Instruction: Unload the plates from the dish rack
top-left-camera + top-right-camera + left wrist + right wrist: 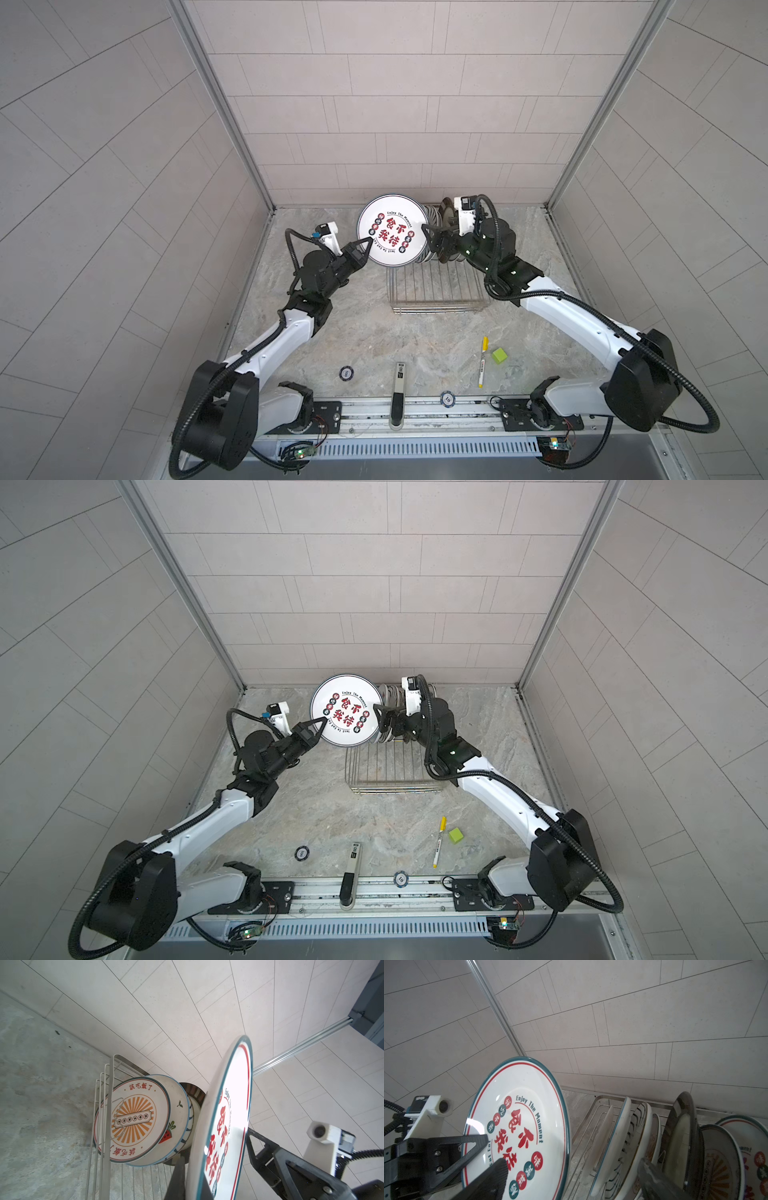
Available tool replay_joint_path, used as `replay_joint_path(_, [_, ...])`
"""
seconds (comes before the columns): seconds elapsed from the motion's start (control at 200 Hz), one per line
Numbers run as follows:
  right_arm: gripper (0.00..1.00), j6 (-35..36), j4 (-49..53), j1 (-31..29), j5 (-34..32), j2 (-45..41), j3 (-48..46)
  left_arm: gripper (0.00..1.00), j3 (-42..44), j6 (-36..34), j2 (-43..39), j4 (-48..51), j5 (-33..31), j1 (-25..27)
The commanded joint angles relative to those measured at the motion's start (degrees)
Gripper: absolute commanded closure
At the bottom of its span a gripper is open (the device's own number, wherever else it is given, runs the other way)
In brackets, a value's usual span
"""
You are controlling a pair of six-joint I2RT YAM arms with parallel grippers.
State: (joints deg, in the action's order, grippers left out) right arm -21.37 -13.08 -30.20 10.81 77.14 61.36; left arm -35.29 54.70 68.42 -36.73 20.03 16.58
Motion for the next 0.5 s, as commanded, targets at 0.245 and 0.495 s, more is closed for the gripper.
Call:
replay_joint_path(0.245, [0.02,7.5,-0.4,-4.1,-0.4,-1.9,0.2,1.0,2.0,4.1,-4.2,-0.4,-3.7,-4.7])
replay_joint_path(0.495, [0.02,9.3,2.0,-6.7,0.2,1.8,4.0,1.0,4.0,6.7,-3.3,-1.7,-3.1,-8.8])
